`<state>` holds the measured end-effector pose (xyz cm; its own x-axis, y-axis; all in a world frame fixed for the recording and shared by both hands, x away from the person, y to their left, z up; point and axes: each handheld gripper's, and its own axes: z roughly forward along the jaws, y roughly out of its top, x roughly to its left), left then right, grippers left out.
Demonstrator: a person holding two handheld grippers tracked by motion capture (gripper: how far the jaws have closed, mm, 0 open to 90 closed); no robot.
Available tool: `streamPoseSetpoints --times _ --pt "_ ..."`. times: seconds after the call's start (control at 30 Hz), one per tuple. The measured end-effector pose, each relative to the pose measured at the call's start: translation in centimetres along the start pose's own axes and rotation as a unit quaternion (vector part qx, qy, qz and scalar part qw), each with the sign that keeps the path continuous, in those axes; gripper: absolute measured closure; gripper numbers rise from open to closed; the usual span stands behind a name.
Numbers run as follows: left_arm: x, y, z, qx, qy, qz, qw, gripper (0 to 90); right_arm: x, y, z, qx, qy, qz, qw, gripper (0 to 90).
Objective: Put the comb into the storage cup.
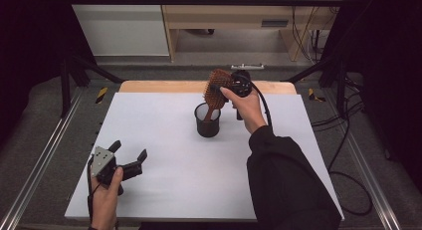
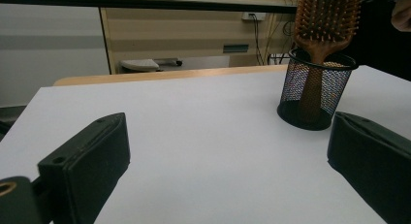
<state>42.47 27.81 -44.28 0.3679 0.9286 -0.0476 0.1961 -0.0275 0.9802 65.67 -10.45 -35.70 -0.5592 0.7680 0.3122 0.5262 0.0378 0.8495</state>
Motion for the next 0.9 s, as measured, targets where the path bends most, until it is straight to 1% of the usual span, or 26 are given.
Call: streamPoseSetpoints --times 0.03,0.13,0.57,0.77,0.9 --pt "-0.02 -0.01 -0.01 0.001 -0.002 -0.003 1.0 1.8 0.03 -0.03 0.01 0.001 0.0 0.0 1.0 31.5" --pt "0.03 0.01 -0.03 0.0 0.0 0.002 1.0 1.8 0.03 -0.06 -0.02 0.0 0.0 0.002 1.0 31.4" --pt "-0.01 0.02 0.01 0.001 -0.003 0.0 1.0 1.9 0.05 -0.05 -0.11 0.001 -0.002 -0.001 1.0 30.7" --pt "0.02 0.04 -0.02 0.0 0.0 0.002 1.0 1.9 0.03 -0.09 -0.08 0.001 -0.003 0.001 1.0 30.0" --pt "-0.02 0.02 0.01 0.001 -0.002 0.001 1.0 2.0 0.0 -0.11 -0.1 0.001 -0.003 0.0 1.0 29.8"
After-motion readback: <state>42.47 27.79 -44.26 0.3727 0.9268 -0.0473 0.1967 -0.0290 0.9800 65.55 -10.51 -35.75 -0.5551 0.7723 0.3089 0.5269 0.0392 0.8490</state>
